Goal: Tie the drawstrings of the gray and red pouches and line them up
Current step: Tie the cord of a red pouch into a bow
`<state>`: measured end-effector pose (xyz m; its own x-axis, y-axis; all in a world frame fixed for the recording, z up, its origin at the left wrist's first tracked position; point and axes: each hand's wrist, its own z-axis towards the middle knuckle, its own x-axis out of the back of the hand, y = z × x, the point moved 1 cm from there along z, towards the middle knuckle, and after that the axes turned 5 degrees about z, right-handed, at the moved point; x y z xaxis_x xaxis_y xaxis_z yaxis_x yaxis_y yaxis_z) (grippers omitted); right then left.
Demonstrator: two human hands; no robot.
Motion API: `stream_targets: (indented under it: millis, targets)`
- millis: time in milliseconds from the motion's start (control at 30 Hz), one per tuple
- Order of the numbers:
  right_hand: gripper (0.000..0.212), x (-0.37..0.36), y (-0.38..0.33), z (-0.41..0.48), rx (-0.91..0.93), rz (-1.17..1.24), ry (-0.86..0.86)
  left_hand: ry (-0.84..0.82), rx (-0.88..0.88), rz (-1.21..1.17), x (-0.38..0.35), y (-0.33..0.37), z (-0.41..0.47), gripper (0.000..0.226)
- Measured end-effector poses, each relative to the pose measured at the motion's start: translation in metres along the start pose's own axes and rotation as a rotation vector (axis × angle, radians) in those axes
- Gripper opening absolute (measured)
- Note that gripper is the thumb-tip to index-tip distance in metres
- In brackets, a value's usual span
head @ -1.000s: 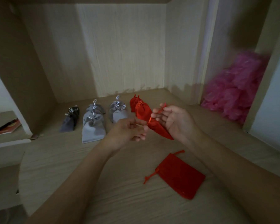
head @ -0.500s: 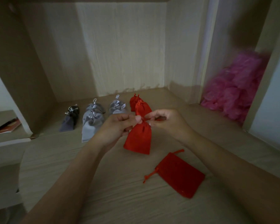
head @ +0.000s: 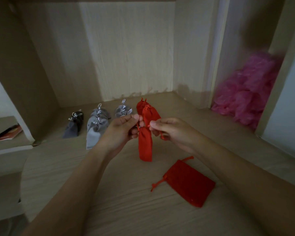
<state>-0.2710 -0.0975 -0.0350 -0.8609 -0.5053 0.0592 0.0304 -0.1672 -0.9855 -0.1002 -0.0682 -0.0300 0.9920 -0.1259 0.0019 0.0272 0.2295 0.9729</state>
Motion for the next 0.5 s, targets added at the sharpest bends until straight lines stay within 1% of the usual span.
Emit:
stream_targets:
  millis: [33,100,167,267,367,433,500]
  targets:
    - [0.016,-0.0011,-0.0004,-0.0008,-0.034,0.097,-0.03,0.015,-0.007,0.003,-0.0003,-0.0005,0.0008,0.018]
    - [0.014,-0.0034,-0.0006,-0.0017,-0.041,0.205,-0.079,0.037,-0.02,-0.003,-0.0001,-0.0002,0.0012,0.021]
    - [0.014,-0.0067,-0.001,-0.0022,-0.001,0.237,-0.095,0.038,-0.036,0.045,0.0014,0.0002,0.0007,0.024]
    - [0.013,-0.0105,-0.0007,-0.0033,0.051,0.26,-0.064,0.016,-0.042,0.132,0.0026,-0.0005,-0.0007,0.025]
    - [0.012,-0.0087,0.0004,-0.0014,0.04,0.337,-0.006,0.037,-0.02,0.03,0.0039,0.0008,-0.0001,0.021]
    - [0.012,-0.0069,0.0002,-0.0004,0.031,0.371,0.015,0.022,-0.004,-0.049,0.0037,0.0027,-0.0002,0.025]
    - [0.012,-0.0066,-0.0001,0.0002,0.026,0.375,0.025,0.046,-0.008,-0.057,0.0045,0.0035,-0.0003,0.027]
